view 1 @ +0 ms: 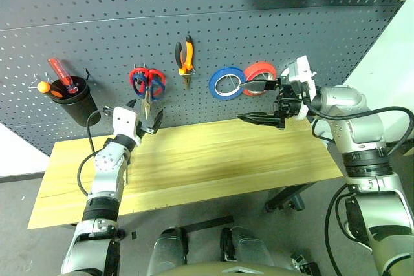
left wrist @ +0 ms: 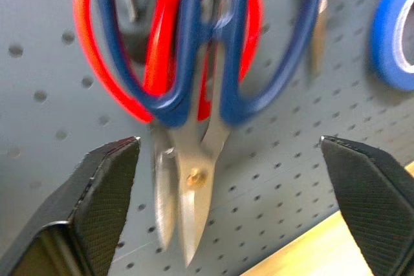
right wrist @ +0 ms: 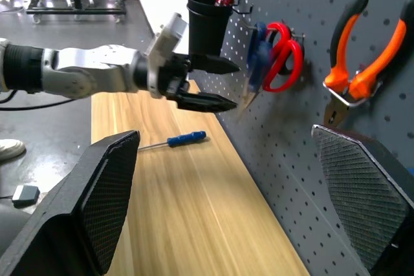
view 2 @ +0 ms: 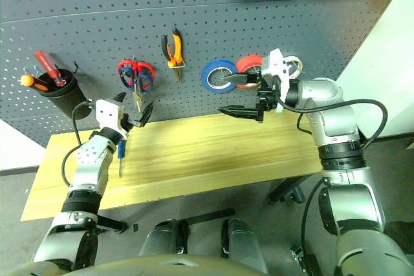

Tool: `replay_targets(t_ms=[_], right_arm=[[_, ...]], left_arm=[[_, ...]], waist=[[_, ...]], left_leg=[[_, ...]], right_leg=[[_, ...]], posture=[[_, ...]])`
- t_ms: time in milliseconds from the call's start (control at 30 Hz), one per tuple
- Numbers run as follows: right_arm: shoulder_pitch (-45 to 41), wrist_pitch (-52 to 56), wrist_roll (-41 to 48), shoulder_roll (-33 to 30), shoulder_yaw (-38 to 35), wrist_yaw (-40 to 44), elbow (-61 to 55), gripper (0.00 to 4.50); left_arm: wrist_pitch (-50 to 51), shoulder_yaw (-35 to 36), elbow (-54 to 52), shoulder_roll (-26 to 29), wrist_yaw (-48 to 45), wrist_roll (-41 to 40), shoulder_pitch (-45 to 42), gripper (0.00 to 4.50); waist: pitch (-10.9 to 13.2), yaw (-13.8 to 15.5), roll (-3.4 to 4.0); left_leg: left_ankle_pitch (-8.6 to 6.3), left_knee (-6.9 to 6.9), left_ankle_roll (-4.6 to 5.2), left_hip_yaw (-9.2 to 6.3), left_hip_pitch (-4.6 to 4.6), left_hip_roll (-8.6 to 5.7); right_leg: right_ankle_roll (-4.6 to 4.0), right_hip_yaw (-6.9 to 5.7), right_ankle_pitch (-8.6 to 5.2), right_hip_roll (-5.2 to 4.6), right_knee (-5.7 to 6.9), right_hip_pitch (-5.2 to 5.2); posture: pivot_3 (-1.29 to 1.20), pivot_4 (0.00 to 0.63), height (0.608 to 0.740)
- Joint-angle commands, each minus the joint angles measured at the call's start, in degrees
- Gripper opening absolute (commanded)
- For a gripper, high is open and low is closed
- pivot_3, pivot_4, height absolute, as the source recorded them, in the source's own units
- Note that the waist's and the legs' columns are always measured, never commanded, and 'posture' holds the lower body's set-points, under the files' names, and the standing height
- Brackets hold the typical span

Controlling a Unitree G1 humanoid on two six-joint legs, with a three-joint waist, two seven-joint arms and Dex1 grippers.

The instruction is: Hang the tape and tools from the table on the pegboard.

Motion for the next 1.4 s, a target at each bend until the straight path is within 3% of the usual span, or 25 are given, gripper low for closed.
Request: replay_targets(t_ms=[33, 167, 300, 533, 967, 1400], right_arm=[[0.9, 0.3, 1.2, -0.8, -1.6, -0.3, -3.6, 4.50], [1.8, 2.2, 2.0, -2.0, -1.6, 0.3, -5.1, 4.50], [1.9, 4.2, 2.5, -2.7, -0.9, 1.4, -5.9, 4.50], [1.5, 7.9, 2.0, -1.8, 2.0, 2.4, -5.5, 4.50], [-2.0, 10.1, -2.3, 3.2, 8.6, 1.0, -0.9, 4.50], [-1.6, 11.4, -5.4, 6.0, 11.8, -0.9, -1.5, 4.50]], left_arm=[[-1.2, 0.2, -9.6, 0.6, -2.5, -3.4, 4.4, 4.49], [0.9, 2.4, -18.6, 1.9, -2.2, -5.5, 12.1, 4.49], [10.1, 5.3, -25.4, 1.6, 4.3, -5.0, 19.2, 4.49], [20.4, 5.6, -32.2, 1.1, 14.0, 1.6, 24.6, 4.49], [49.0, 7.2, -26.7, -0.8, 23.0, 0.6, 12.7, 4.49], [57.5, 6.9, -7.4, 1.3, 23.3, 0.3, -2.2, 4.49]], waist=[[0.0, 0.0, 0.00], [0.0, 0.1, 0.00], [0.0, 0.1, 0.01], [0.0, 0.8, 0.01], [0.9, 2.3, 0.00], [5.2, 3.5, -0.06]], left_leg=[[0.00, 0.00, 0.00, 0.00, 0.00, 0.00], [0.00, 0.00, -0.01, -0.02, 0.01, 0.01], [-0.01, 0.00, -0.01, -0.06, 0.03, 0.01], [-0.11, 0.00, -0.16, -0.23, 0.03, 0.00], [-0.12, -0.02, -0.17, -0.28, 0.04, -0.01], [-0.02, -0.07, 0.00, -0.39, -0.03, 0.00]], right_leg=[[0.00, 0.00, 0.00, 0.00, 0.00, 0.00], [0.12, 0.02, -0.09, -0.01, 0.00, 0.00], [0.14, 0.03, -0.16, -0.02, 0.00, 0.00], [-0.03, 0.05, -0.29, -0.06, -0.06, 0.01], [-0.05, 0.09, -0.30, -0.05, -0.07, -0.01], [-0.10, 0.16, -0.33, -0.09, -0.01, -0.10]], posture=[[0.07, 0.068, 0.740], [0.09, 0.076, 0.740], [0.11, 0.088, 0.740], [0.17, 0.112, 0.740], [0.21, 0.198, 0.740], [0.22, 0.275, 0.740]])
